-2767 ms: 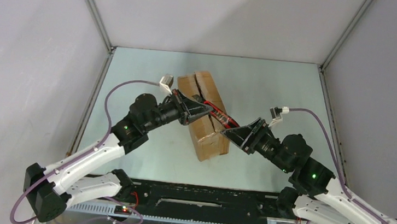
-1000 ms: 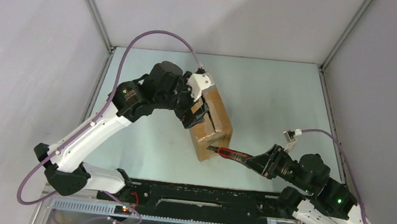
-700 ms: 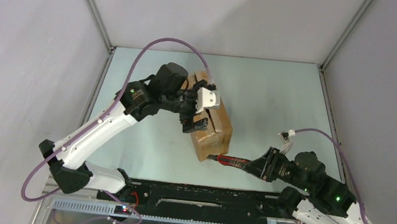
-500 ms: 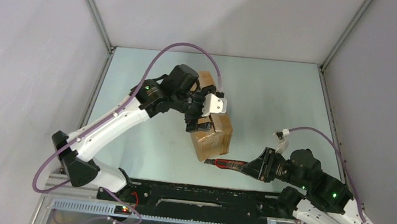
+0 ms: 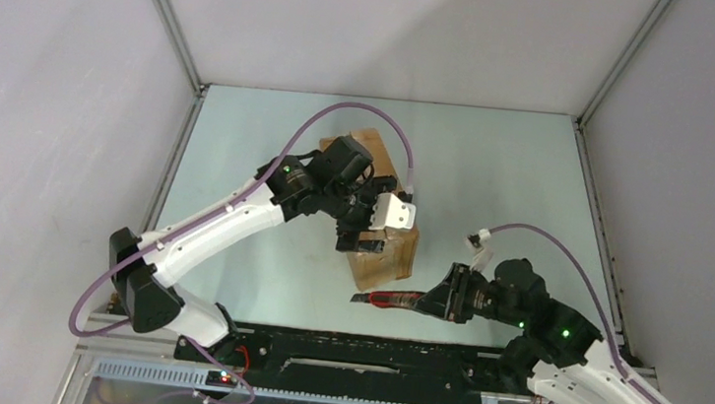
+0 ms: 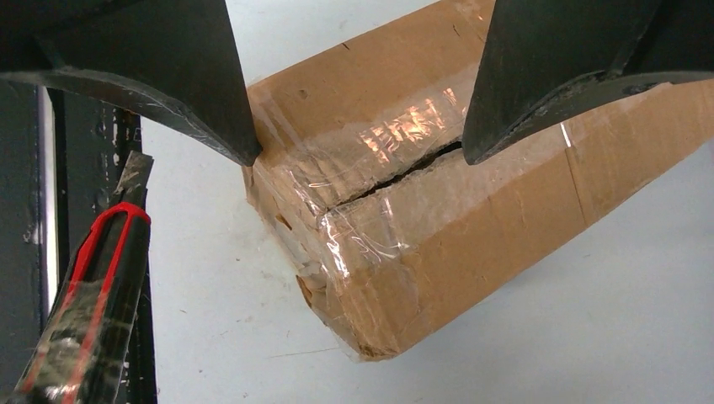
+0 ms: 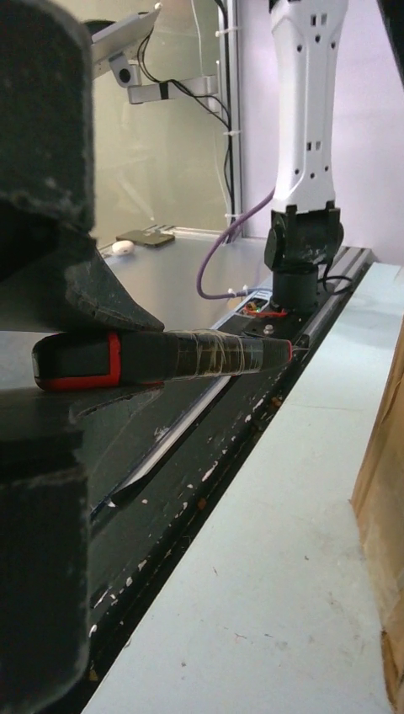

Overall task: Unpack the express box
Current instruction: Adjust the express box at the center of the board.

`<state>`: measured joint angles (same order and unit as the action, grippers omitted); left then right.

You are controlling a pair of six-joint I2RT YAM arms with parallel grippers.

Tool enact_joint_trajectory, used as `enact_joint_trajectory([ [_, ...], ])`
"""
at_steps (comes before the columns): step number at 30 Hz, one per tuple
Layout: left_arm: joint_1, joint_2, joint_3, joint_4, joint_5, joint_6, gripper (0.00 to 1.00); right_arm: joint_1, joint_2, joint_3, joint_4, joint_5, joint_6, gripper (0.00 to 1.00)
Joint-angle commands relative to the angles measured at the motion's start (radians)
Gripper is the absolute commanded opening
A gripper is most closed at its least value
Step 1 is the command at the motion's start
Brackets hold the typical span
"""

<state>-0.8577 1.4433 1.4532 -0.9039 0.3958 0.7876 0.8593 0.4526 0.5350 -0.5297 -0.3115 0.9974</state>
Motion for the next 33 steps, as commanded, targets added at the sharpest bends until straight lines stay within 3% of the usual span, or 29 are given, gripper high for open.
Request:
enact_joint_trajectory([
  [1, 0.000, -0.015, -0.034, 0.034, -0.093, 0.038, 0.95, -0.003, 0.030, -0.024, 0.172, -0.046, 0.023, 0.00],
  [6, 0.002, -0.046, -0.079, 0.060, -0.066, 0.004, 0.97, -0.019, 0.037, -0.040, 0.130, 0.018, 0.030, 0.00],
  [10, 0.002, -0.101, -0.165, 0.095, -0.062, -0.065, 0.97, -0.104, 0.025, -0.043, 0.068, 0.065, 0.011, 0.00],
  [21, -0.001, -0.163, -0.317, 0.146, 0.059, -0.316, 0.87, -0.308, 0.025, -0.040, 0.123, -0.029, -0.063, 0.00],
  [26, -0.004, -0.203, -0.310, 0.181, 0.086, -0.412, 0.85, -0.393, 0.086, -0.028, 0.170, -0.085, -0.099, 0.00],
  [33, -0.058, -0.203, -0.248, 0.154, 0.013, -0.548, 0.80, -0.502, 0.145, 0.000, 0.205, -0.138, -0.138, 0.00],
])
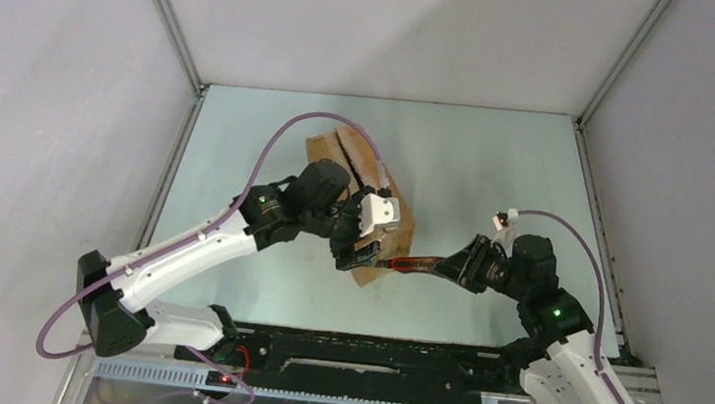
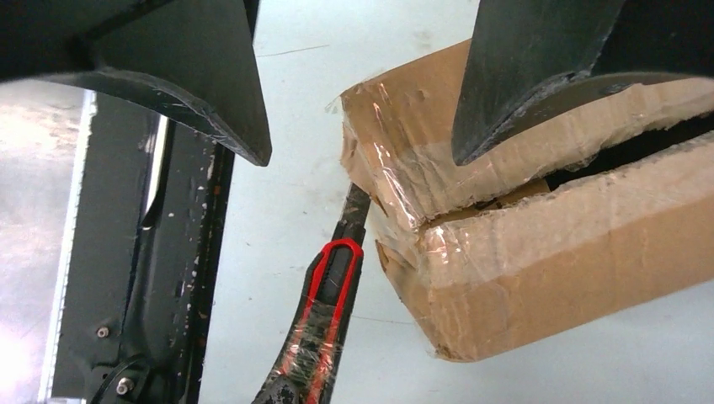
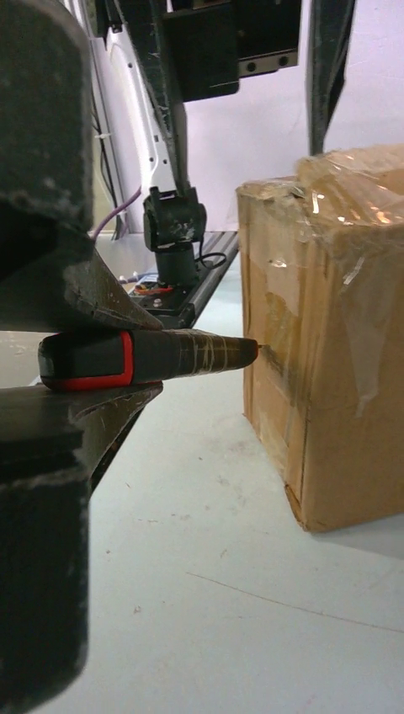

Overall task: Unpack the express box
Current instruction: Adjust the express box at the center of the board.

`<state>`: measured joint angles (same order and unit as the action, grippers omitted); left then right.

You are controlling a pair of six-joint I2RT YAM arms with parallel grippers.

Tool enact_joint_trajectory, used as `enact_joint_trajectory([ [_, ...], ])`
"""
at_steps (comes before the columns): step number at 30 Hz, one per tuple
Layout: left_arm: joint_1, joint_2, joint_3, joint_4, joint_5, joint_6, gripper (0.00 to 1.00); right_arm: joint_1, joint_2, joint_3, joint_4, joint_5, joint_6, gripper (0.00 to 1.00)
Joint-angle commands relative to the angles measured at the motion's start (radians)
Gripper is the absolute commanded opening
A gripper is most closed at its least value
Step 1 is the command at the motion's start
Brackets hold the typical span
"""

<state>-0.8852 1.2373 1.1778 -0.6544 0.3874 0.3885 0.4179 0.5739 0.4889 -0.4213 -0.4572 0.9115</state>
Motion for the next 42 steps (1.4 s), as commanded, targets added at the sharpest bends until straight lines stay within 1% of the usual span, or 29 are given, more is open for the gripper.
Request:
enact_joint_trajectory([
  [1, -0.031, 0.010, 0.041, -0.099, 0.004, -0.174, 0.78, -0.077, 0.028, 0.046, 0.099, -0.009, -0.057, 0.00],
  [3, -0.031, 0.038, 0.078, -0.103, -0.047, -0.204, 0.74, -0.107, 0.031, 0.046, 0.103, -0.054, -0.064, 0.00],
  [5, -0.030, 0.053, 0.129, -0.082, -0.133, -0.239, 0.73, -0.125, 0.019, 0.045, 0.088, -0.088, -0.064, 0.00],
  [6, -0.029, 0.054, 0.156, -0.055, -0.195, -0.268, 0.73, -0.133, 0.002, 0.046, 0.076, -0.105, -0.065, 0.00],
  [7, -0.028, 0.055, 0.182, -0.032, -0.326, -0.306, 0.73, -0.139, -0.015, 0.046, 0.065, -0.120, -0.064, 0.00],
  [8, -0.018, 0.064, 0.222, -0.037, -0.410, -0.346, 0.73, -0.144, -0.033, 0.046, 0.047, -0.136, -0.061, 0.00],
  [10, 0.002, 0.098, 0.334, -0.109, -0.503, -0.434, 0.77, -0.148, -0.072, 0.045, 0.007, -0.160, -0.051, 0.00],
  [12, 0.021, 0.115, 0.410, -0.166, -0.637, -0.536, 0.79, -0.151, -0.117, 0.045, -0.033, -0.184, -0.037, 0.00],
  [13, 0.045, 0.116, 0.438, -0.193, -0.669, -0.605, 0.80, -0.153, -0.142, 0.045, -0.052, -0.195, -0.026, 0.00],
  [15, 0.117, 0.116, 0.471, -0.250, -0.665, -0.739, 0.81, -0.158, -0.183, 0.045, -0.083, -0.214, 0.009, 0.00],
  [17, 0.180, 0.112, 0.468, -0.302, -0.740, -0.778, 0.83, -0.159, -0.222, 0.043, -0.098, -0.218, 0.070, 0.00],
  [19, 0.261, 0.097, 0.428, -0.322, -0.819, -0.791, 0.88, -0.159, -0.266, 0.027, -0.080, -0.221, 0.147, 0.00],
  [20, 0.313, 0.079, 0.368, -0.295, -0.805, -0.792, 0.92, -0.160, -0.291, 0.024, -0.079, -0.206, 0.186, 0.00],
  [22, 0.429, 0.038, 0.275, -0.162, -0.665, -0.799, 0.95, -0.160, -0.327, 0.013, -0.080, -0.162, 0.235, 0.00],
  [24, 0.492, 0.032, 0.217, -0.049, -0.562, -0.780, 0.97, -0.160, -0.347, -0.020, -0.046, -0.150, 0.301, 0.00],
  [26, 0.535, 0.048, 0.185, 0.056, -0.421, -0.736, 0.98, -0.159, -0.357, -0.061, 0.015, -0.154, 0.384, 0.00],
  [27, 0.552, 0.061, 0.180, 0.092, -0.355, -0.706, 0.98, -0.160, -0.363, -0.075, 0.034, -0.149, 0.416, 0.00],
  [29, 0.567, 0.087, 0.176, 0.142, -0.325, -0.637, 0.98, -0.160, -0.381, -0.085, 0.027, -0.116, 0.440, 0.00],
  [31, 0.596, 0.115, 0.166, 0.194, -0.245, -0.589, 0.99, -0.160, -0.391, -0.087, 0.029, -0.095, 0.451, 0.00],
  [33, 0.636, 0.164, 0.178, 0.212, -0.202, -0.563, 0.99, -0.160, -0.385, -0.088, 0.032, -0.096, 0.461, 0.00],
  [34, 0.658, 0.190, 0.185, 0.228, -0.124, -0.555, 1.00, -0.160, -0.384, -0.088, 0.032, -0.097, 0.462, 0.00],
  [35, 0.673, 0.210, 0.183, 0.256, -0.073, -0.545, 1.00, -0.160, -0.385, -0.088, 0.025, -0.099, 0.460, 0.00],
  [38, 0.678, 0.276, 0.201, 0.286, -0.005, -0.464, 1.00, -0.159, -0.390, -0.089, 0.007, -0.095, 0.453, 0.00],
  [42, 0.686, 0.361, 0.220, 0.314, 0.047, -0.500, 1.00, -0.161, -0.396, -0.110, 0.051, -0.082, 0.480, 0.00],
])
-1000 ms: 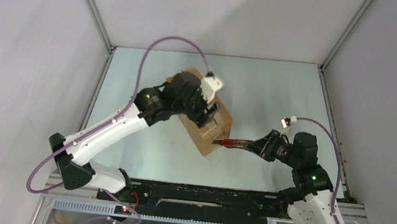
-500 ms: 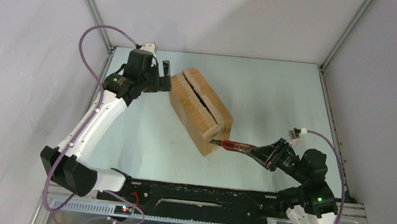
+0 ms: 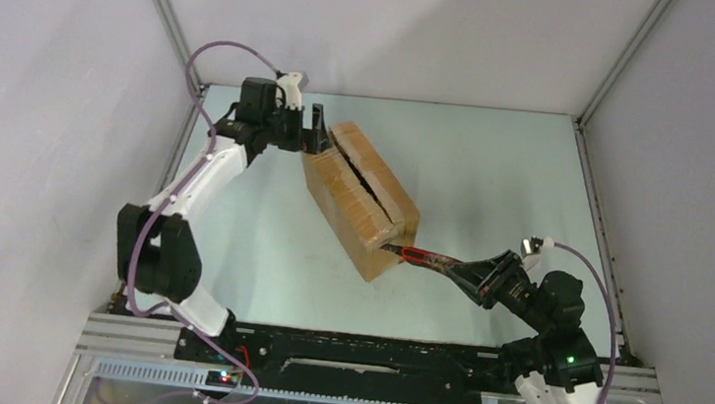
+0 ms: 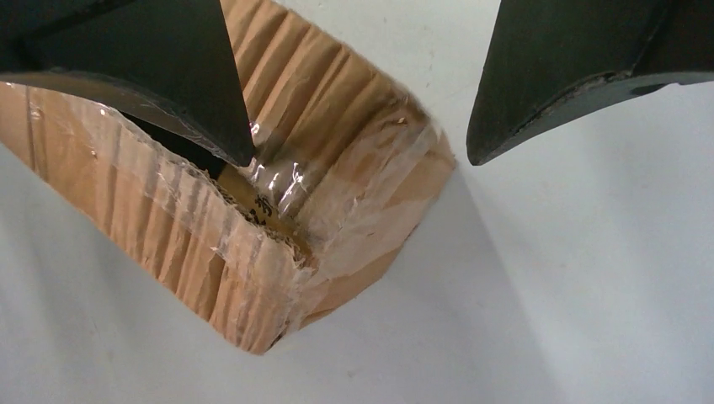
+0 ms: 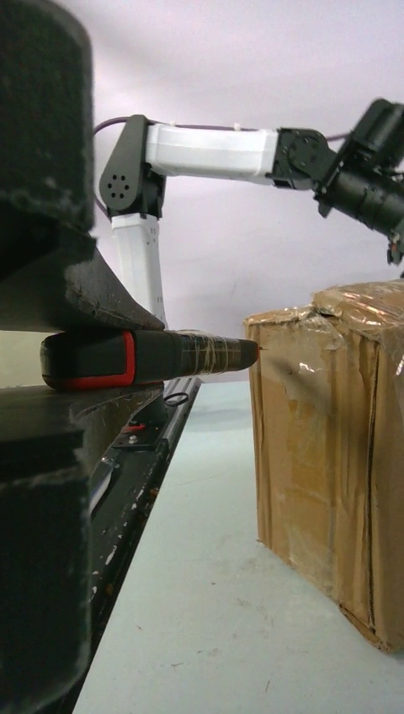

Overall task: Unpack the express box
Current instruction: Adjust the express box at the center of the board.

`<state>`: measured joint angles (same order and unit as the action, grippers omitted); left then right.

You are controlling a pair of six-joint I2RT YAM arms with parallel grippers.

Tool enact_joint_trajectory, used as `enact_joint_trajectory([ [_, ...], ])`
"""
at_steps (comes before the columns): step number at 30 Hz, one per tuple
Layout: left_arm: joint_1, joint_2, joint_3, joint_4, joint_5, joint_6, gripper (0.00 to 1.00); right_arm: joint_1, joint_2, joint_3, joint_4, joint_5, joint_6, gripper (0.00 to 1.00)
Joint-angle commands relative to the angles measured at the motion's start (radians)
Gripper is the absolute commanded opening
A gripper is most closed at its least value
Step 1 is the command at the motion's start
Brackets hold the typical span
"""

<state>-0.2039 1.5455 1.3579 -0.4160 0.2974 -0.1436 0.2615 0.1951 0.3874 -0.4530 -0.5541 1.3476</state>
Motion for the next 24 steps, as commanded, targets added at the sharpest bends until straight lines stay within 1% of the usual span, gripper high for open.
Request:
enact_joint_trajectory([
  [1, 0.004, 0.057, 0.028, 0.087, 0.144, 0.011, 1.00, -0.004, -0.016, -0.015, 0.088, 0.019, 0.051, 0.00],
  [3, 0.002, 0.026, -0.031, 0.127, 0.115, -0.045, 1.00, -0.005, -0.016, -0.018, 0.095, 0.025, 0.056, 0.00],
  [6, 0.001, -0.067, -0.162, 0.177, 0.021, -0.126, 0.97, -0.006, -0.014, -0.028, 0.116, 0.031, 0.065, 0.00],
  [8, 0.000, -0.124, -0.244, 0.182, -0.044, -0.166, 0.96, -0.006, -0.005, -0.031, 0.124, 0.025, 0.067, 0.00],
  [11, -0.004, -0.203, -0.330, 0.184, -0.131, -0.233, 0.93, -0.017, -0.005, -0.033, 0.135, 0.022, 0.070, 0.00],
  [14, -0.031, -0.279, -0.403, 0.210, -0.186, -0.304, 0.91, -0.050, 0.018, -0.041, 0.181, -0.020, 0.084, 0.00],
  [19, -0.118, -0.348, -0.409, 0.166, -0.287, -0.384, 0.90, -0.103, 0.091, -0.056, 0.285, -0.094, 0.089, 0.00],
  [20, -0.137, -0.350, -0.397, 0.147, -0.293, -0.390, 0.91, -0.118, 0.118, -0.055, 0.301, -0.105, 0.084, 0.00],
  [24, -0.216, -0.337, -0.323, 0.030, -0.415, -0.426, 0.91, -0.144, 0.214, -0.054, 0.380, -0.126, 0.057, 0.00],
])
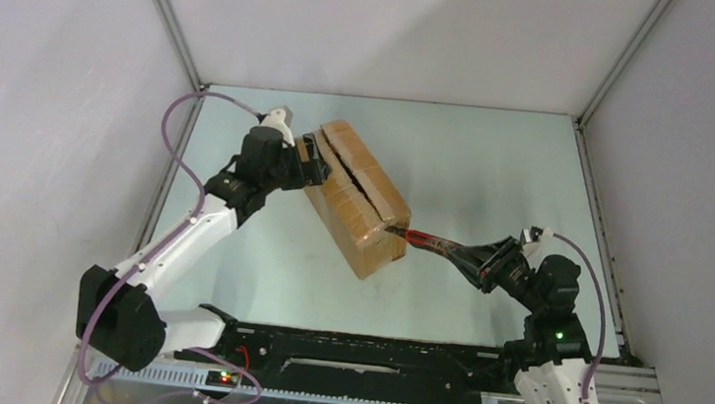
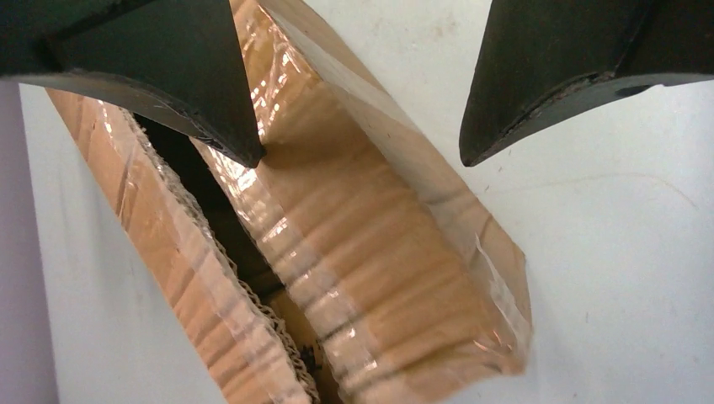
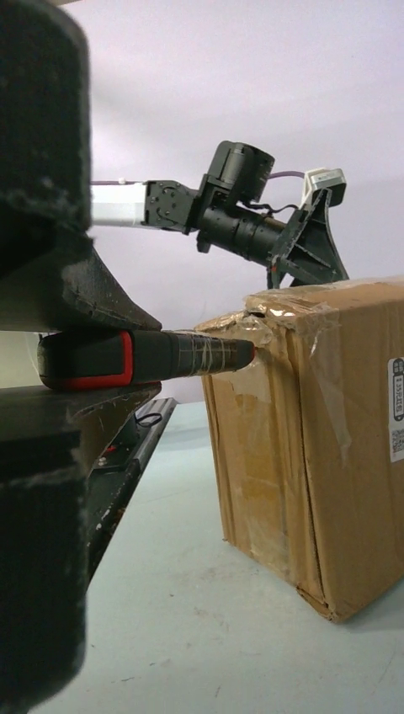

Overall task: Unpack the express box
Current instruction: Adjust the express box at the center of the board.

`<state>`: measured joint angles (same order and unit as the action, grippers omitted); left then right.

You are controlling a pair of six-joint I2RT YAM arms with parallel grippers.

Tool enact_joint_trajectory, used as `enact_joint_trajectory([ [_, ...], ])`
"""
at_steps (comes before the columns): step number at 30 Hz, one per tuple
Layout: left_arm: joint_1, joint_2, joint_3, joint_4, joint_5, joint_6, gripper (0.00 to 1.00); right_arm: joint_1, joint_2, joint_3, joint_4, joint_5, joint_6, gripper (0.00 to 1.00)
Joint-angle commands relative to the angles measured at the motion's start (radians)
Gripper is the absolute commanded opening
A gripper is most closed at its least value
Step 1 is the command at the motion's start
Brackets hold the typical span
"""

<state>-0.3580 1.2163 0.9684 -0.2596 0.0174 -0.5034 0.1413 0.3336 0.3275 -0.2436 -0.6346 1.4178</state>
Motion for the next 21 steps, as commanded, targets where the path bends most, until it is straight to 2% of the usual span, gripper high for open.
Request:
enact_joint_trajectory([
  [1, -0.079, -0.012, 0.077, -0.149, -0.169, -0.078, 0.91, -0.028, 0.102, 0.010, 0.188, -0.046, -0.027, 0.00],
  [5, -0.110, -0.062, 0.079, -0.177, -0.266, -0.129, 0.92, -0.031, 0.171, 0.018, 0.218, -0.060, -0.044, 0.00],
  [7, -0.119, -0.091, 0.100, -0.200, -0.300, -0.126, 0.93, -0.032, 0.145, 0.018, 0.188, -0.050, -0.047, 0.00],
  [9, -0.135, -0.102, 0.160, -0.259, -0.342, -0.093, 0.98, -0.034, 0.104, 0.018, 0.133, -0.042, -0.051, 0.00],
  [12, -0.144, -0.062, 0.271, -0.383, -0.317, -0.067, 0.98, -0.030, 0.038, 0.017, 0.048, -0.048, -0.030, 0.00],
  [15, -0.164, -0.055, 0.288, -0.458, -0.339, -0.191, 0.98, -0.001, -0.053, 0.014, 0.007, -0.011, 0.036, 0.00],
  [17, -0.179, -0.073, 0.245, -0.411, -0.289, -0.305, 0.99, 0.037, -0.100, 0.022, -0.031, 0.049, 0.066, 0.00],
  [21, -0.260, -0.089, 0.250, -0.378, -0.376, -0.449, 1.00, 0.167, -0.131, 0.027, -0.048, 0.193, 0.098, 0.00],
])
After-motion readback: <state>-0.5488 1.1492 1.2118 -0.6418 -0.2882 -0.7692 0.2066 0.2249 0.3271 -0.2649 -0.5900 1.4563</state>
